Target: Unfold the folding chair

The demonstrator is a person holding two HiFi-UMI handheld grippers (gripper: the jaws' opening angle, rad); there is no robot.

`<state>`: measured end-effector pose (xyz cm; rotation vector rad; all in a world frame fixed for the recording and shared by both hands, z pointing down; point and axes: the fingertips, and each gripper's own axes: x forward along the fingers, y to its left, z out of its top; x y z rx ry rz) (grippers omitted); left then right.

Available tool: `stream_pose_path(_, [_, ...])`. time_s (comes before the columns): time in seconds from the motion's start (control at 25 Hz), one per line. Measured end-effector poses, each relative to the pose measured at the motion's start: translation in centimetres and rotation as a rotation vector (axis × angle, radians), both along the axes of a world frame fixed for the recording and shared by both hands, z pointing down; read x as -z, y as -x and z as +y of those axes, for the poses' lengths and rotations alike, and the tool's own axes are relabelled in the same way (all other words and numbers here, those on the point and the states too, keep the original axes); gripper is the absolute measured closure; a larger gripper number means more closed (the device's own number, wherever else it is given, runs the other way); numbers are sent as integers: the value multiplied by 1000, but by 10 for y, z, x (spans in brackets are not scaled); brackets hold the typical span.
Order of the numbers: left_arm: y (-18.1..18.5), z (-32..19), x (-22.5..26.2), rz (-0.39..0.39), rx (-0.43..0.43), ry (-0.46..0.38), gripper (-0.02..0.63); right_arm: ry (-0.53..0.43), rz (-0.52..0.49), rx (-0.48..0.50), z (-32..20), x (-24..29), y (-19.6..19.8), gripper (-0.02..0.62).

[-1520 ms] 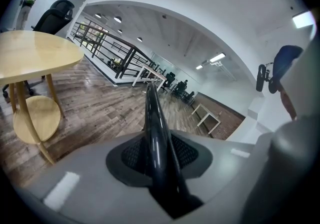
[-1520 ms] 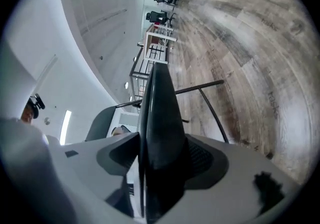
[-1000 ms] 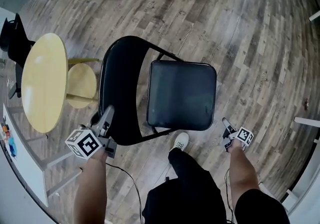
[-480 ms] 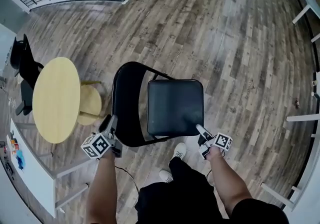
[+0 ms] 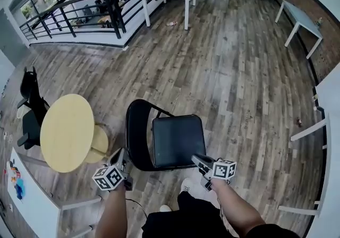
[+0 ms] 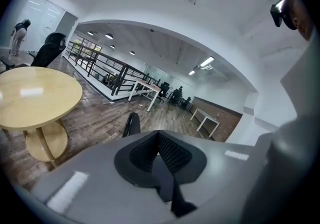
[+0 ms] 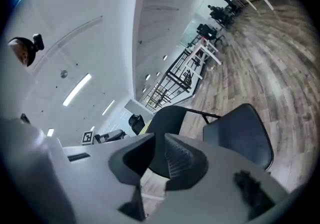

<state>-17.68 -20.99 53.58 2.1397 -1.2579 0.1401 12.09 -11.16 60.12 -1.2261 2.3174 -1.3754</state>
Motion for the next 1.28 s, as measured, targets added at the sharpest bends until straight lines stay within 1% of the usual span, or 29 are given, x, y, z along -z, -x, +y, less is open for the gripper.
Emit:
stream_pose_path(0.08, [3, 18, 12, 17, -25, -8, 598, -54, 21, -3, 12, 29, 15, 571])
stream_pose_path(0.12, [5, 27, 16, 11, -41, -9, 598, -74, 15, -7, 19, 42, 22, 586])
stream_pose_path(0.16, [7, 38, 19, -11, -62, -5, 598, -90, 3, -13, 26, 54, 29, 587])
stream_pose_path(0.24, [8, 63, 20, -85, -118, 20, 600, -119, -22, -25, 41, 77, 42, 588])
stream_pose_path(0.32, [9, 92, 21, -150, -183, 42, 599, -159, -16, -29, 57, 99, 58, 588])
stream_pose_path(0.36, [11, 107, 22, -166, -215, 44, 598, -181, 18, -19, 67, 110, 68, 588])
stream_pose_path(0.4, [12, 121, 25, -171, -244, 40, 600, -202, 80, 2, 78, 117, 80, 588])
stream_pose_path(0.48, [13, 147, 33, -159, -292, 17, 598, -235, 243, 58, 102, 128, 100, 589])
stream_pose_path(0.52, [12, 157, 40, -149, -309, -1, 599, -249, 308, 78, 114, 133, 108, 589])
stream_pose_path(0.56, [12, 167, 47, -140, -322, -17, 600, -260, 351, 90, 125, 138, 113, 589])
stream_pose_path(0.64, [15, 186, 62, -124, -337, -40, 600, -273, 382, 92, 146, 147, 123, 591])
stream_pose_path(0.8, [22, 218, 87, -78, -351, -63, 600, -288, 387, 64, 180, 161, 136, 591])
stream_pose_path(0.92, [19, 245, 102, -68, -366, -88, 600, -300, 379, 63, 199, 173, 139, 591])
stream_pose_path(1.08, [10, 268, 107, -69, -377, -111, 600, -321, 383, 68, 210, 185, 137, 591])
stream_pose_path(1.28, [4, 280, 104, -58, -342, -97, 600, -328, 418, 93, 214, 192, 129, 591])
